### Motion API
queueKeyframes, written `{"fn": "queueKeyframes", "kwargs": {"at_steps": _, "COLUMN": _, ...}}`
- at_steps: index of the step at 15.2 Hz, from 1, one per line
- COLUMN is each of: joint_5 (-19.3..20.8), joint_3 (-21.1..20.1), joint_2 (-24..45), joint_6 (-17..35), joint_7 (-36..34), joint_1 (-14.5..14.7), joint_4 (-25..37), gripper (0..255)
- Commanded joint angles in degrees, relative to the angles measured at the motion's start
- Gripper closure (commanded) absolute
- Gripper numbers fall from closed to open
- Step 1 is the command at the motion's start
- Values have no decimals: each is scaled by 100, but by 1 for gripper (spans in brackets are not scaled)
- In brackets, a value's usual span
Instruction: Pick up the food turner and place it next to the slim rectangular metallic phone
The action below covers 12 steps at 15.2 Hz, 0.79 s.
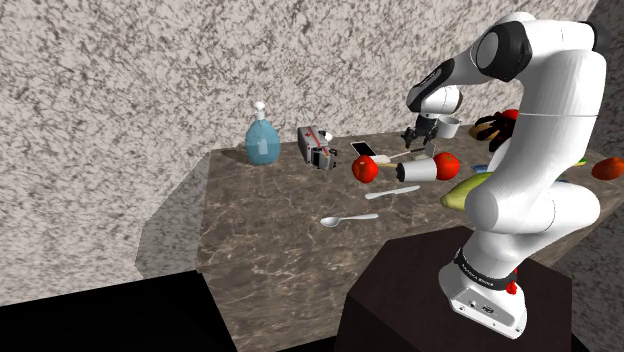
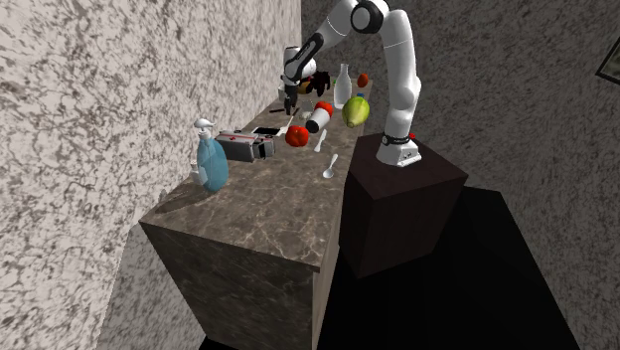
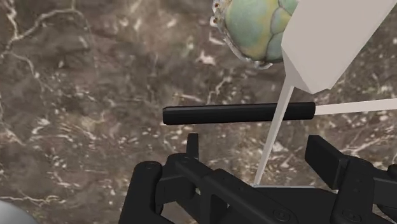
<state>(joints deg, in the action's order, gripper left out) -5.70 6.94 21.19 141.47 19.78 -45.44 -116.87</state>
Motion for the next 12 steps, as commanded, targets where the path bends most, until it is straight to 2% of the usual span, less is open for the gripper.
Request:
{"fn": "queueKeyframes", "kwargs": {"at_steps": 1, "joint_5": 8, "joint_3": -2, "joint_2": -15, "joint_6": -10, "joint_7": -25, "joint_1": 17, "joint_4": -6, "gripper": 0}}
{"fn": "queueKeyframes", "kwargs": {"at_steps": 5, "joint_5": 128, "joint_3": 58, "joint_2": -539, "joint_6": -591, "joint_7": -104, "joint_1": 53, "joint_4": 56, "gripper": 0}}
{"fn": "queueKeyframes", "kwargs": {"at_steps": 12, "joint_5": 128, "joint_3": 57, "joint_2": -539, "joint_6": -591, "joint_7": -105, "joint_1": 52, "joint_4": 56, "gripper": 0}}
